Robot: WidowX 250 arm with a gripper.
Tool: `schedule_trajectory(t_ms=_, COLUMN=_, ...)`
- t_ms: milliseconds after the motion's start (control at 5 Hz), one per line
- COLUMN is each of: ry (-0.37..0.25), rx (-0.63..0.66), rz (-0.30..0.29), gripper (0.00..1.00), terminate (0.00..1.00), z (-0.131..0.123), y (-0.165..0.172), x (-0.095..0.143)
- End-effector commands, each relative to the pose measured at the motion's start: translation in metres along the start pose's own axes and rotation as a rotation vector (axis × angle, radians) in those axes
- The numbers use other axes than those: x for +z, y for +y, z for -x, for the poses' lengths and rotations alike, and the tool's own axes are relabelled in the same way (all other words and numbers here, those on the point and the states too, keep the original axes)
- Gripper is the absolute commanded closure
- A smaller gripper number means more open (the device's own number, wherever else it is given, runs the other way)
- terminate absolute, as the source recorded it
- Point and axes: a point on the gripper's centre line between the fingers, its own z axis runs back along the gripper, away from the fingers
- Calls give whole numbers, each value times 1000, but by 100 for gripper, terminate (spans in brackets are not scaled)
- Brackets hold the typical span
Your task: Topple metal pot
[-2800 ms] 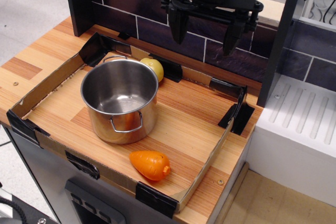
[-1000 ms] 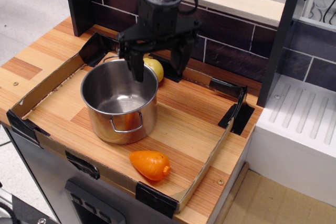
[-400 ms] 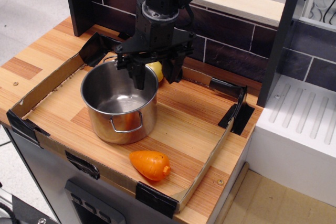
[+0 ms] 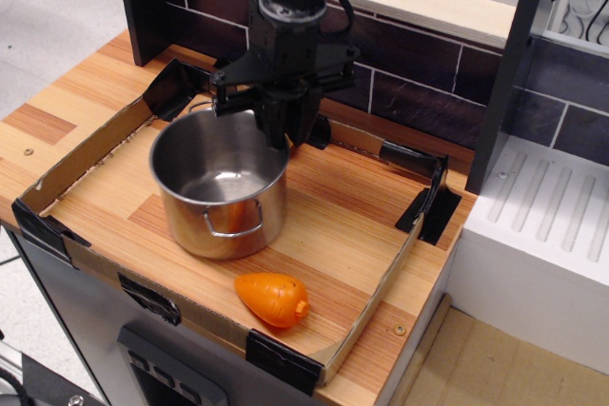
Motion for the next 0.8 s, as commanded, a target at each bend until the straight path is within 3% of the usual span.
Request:
schedule_trajectory(t_ms=0, ry=-5, rx=12, rz=20, gripper=100, terminate=0, z=-12, y=0, x=13)
schedule_trajectory(t_ms=200, ry=17, rx=-17, rz=73, gripper=100, terminate=0, z=-16, y=7, x=18)
schedule_trajectory(t_ms=400, ry=108, rx=-103, rz=158, gripper=100, terminate=0, z=-16, y=21, x=29)
schedule_trajectory(t_ms=600, ry=167, rx=-176, rz=303, gripper=100, terminate=0, z=-18, y=33, x=43)
